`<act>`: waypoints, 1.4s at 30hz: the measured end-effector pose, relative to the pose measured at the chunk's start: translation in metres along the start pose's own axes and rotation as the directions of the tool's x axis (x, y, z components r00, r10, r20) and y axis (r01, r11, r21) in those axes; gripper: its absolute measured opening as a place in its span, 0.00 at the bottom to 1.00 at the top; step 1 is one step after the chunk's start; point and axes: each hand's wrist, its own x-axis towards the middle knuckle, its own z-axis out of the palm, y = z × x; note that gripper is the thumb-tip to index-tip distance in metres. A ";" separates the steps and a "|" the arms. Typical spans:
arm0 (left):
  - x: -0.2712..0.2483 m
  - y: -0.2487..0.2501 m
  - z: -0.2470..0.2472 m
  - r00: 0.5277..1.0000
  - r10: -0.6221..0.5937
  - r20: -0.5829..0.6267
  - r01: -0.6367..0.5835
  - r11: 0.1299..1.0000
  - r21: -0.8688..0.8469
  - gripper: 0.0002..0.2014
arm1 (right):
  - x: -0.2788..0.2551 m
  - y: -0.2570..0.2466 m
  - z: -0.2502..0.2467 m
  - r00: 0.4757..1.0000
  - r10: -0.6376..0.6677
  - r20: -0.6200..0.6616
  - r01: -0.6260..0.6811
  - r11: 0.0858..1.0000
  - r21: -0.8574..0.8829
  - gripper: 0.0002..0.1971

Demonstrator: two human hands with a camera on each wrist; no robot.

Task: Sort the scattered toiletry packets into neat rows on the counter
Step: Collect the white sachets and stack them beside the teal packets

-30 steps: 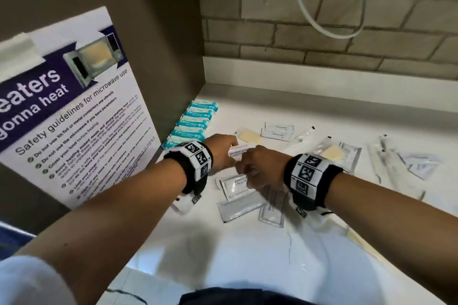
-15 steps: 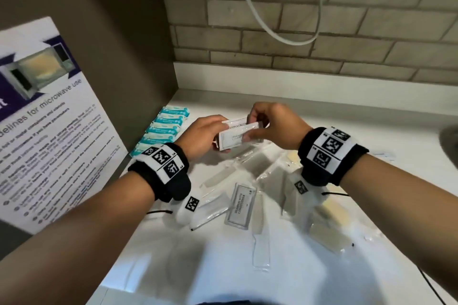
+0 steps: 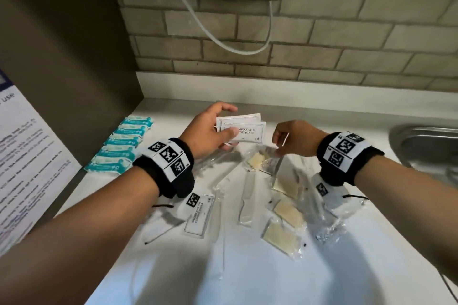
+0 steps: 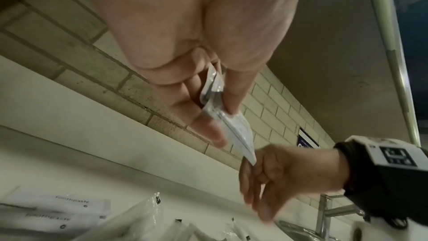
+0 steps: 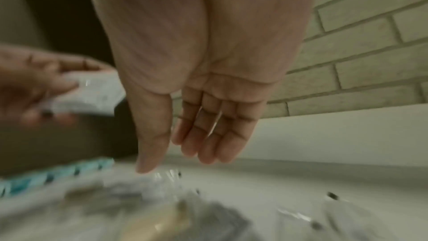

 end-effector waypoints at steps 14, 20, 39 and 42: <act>0.003 -0.001 0.011 0.992 -0.062 -0.106 0.065 0.998 0.021 0.10 | 0.070 0.029 0.053 0.978 0.114 0.174 -0.045 0.931 -0.361 0.35; -0.015 -0.011 -0.001 0.987 -0.073 -0.145 0.088 0.991 0.103 0.10 | 0.079 0.023 0.047 0.960 0.192 0.204 -0.083 0.890 -0.448 0.30; -0.089 -0.022 -0.076 0.924 -0.083 -0.373 0.151 0.976 0.159 0.11 | -0.007 -0.131 0.091 0.797 -0.243 0.552 0.294 0.956 -0.004 0.24; -0.099 -0.030 -0.082 0.922 -0.090 -0.376 0.159 0.975 0.156 0.11 | -0.006 -0.134 0.112 0.793 -0.234 0.563 0.367 0.920 -0.135 0.42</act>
